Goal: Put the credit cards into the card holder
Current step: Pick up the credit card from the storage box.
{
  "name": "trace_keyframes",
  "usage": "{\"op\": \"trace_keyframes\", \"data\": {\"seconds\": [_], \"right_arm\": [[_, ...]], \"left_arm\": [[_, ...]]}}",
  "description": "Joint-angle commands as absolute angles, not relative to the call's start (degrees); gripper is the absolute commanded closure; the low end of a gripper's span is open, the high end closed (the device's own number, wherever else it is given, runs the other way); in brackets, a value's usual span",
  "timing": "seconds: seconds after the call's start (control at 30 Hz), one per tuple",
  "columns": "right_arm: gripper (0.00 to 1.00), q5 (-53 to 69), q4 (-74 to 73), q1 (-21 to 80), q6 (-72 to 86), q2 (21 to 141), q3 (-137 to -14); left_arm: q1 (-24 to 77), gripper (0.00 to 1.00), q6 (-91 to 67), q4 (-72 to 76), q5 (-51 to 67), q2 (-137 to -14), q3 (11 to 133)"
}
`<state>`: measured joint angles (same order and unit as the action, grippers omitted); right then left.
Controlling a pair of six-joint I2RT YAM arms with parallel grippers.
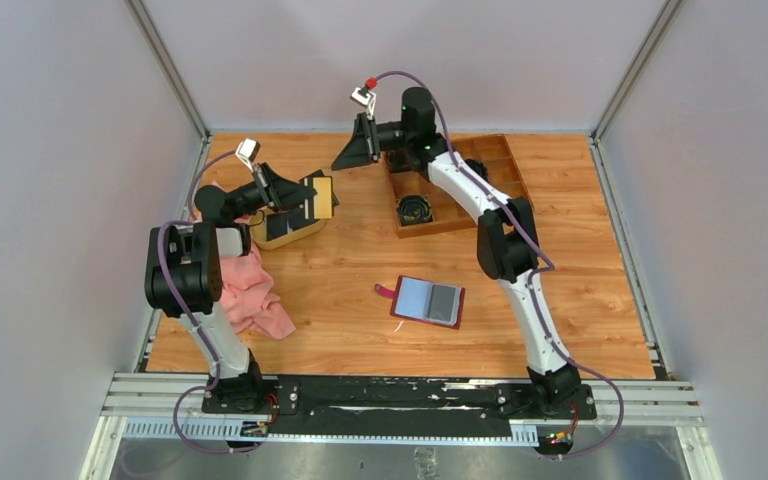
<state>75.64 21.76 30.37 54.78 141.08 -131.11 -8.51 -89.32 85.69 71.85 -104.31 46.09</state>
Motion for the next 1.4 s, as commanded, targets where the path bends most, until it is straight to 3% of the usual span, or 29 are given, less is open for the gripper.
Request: {"op": "trace_keyframes", "data": {"seconds": [0.0,0.47,1.27,1.37], "right_arm": [[0.39,77.6,19.6,28.2,48.9,134.6,-125.9],[0.36,78.9,20.7,31.1,40.2,126.7,-109.5],[0.74,77.5,17.6,32.9,41.4,133.7,-116.1],[0.75,77.5,17.4,32.9,41.6,134.5,-117.1]], "left_arm": [[-8.6,1.00,-87.3,89.2,71.9,-102.2,46.3],[-9.0,1.00,-86.6,89.1,70.8,-98.2,46.3],[-8.6,1.00,-88.5,88.9,71.8,-97.0,46.2],[-8.2,1.00,-88.6,89.0,72.1,-97.1,46.4]]}}
